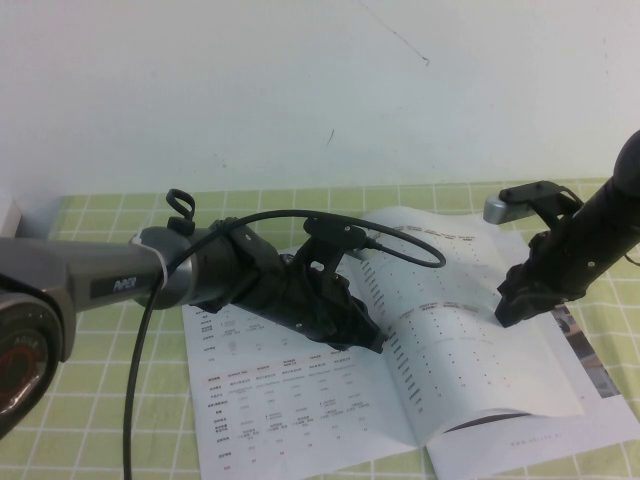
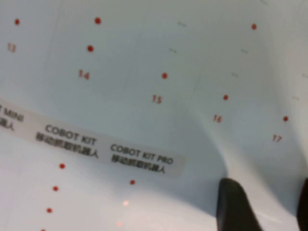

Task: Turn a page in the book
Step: Open the closed book

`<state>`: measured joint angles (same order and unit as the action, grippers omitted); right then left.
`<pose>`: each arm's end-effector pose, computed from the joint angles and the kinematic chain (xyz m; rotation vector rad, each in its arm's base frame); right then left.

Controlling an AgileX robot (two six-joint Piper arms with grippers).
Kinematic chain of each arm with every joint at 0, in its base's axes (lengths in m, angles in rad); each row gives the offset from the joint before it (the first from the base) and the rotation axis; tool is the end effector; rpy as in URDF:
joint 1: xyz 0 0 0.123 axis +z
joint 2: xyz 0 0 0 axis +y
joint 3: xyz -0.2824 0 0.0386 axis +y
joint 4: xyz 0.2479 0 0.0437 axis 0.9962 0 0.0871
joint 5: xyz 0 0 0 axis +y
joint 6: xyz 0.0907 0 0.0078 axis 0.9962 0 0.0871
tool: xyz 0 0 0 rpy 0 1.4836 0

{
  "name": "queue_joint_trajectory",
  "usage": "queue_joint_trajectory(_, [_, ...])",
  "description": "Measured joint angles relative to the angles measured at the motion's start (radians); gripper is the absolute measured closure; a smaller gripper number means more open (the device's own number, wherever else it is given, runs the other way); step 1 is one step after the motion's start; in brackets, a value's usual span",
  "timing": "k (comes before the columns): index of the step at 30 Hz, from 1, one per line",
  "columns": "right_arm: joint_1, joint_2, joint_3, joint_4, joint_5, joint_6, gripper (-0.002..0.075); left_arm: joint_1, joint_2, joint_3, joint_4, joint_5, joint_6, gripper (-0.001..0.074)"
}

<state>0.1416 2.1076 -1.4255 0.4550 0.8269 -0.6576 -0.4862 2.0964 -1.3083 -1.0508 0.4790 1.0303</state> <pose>0.4065 0.0877 0.1392 -0.7297 2.7820 0.4469 0.3623 -0.2328 0.1349 0.8162 2.4161 -0.6999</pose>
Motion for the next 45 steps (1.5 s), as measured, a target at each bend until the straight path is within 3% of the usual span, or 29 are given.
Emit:
queue_joint_trajectory(14, [0.002, 0.013, 0.0, 0.092, 0.02, -0.059, 0.0459, 0.0, 0.0, 0.0, 0.0, 0.0, 0.0, 0.0738])
queue_joint_trajectory(19, [0.002, 0.016, -0.036, 0.025, 0.046, -0.04, 0.0542, 0.0, 0.0, 0.0, 0.0, 0.0, 0.003, 0.0738])
queue_joint_trajectory(24, [0.003, -0.018, -0.089, -0.209, 0.099, 0.096, 0.0683, 0.0, 0.0, 0.0, 0.002, 0.0, 0.004, 0.0739])
queue_joint_trajectory(27, [0.003, -0.077, -0.079, -0.314, 0.126, 0.153, 0.0715, 0.0, 0.0, 0.0, 0.002, 0.0, 0.004, 0.0738])
queue_joint_trajectory(34, [0.023, -0.153, 0.073, -0.351, 0.006, 0.175, 0.0728, 0.0, 0.0, 0.0, 0.016, -0.002, 0.004, 0.0739])
queue_joint_trajectory(42, [0.023, -0.096, 0.091, -0.346, -0.158, 0.194, 0.0725, 0.0, 0.0, -0.002, 0.018, -0.002, 0.004, 0.0738])
queue_joint_trajectory(45, [0.023, -0.069, 0.089, -0.307, -0.165, 0.198, 0.0652, 0.0, 0.0, -0.002, 0.018, -0.002, 0.004, 0.0738])
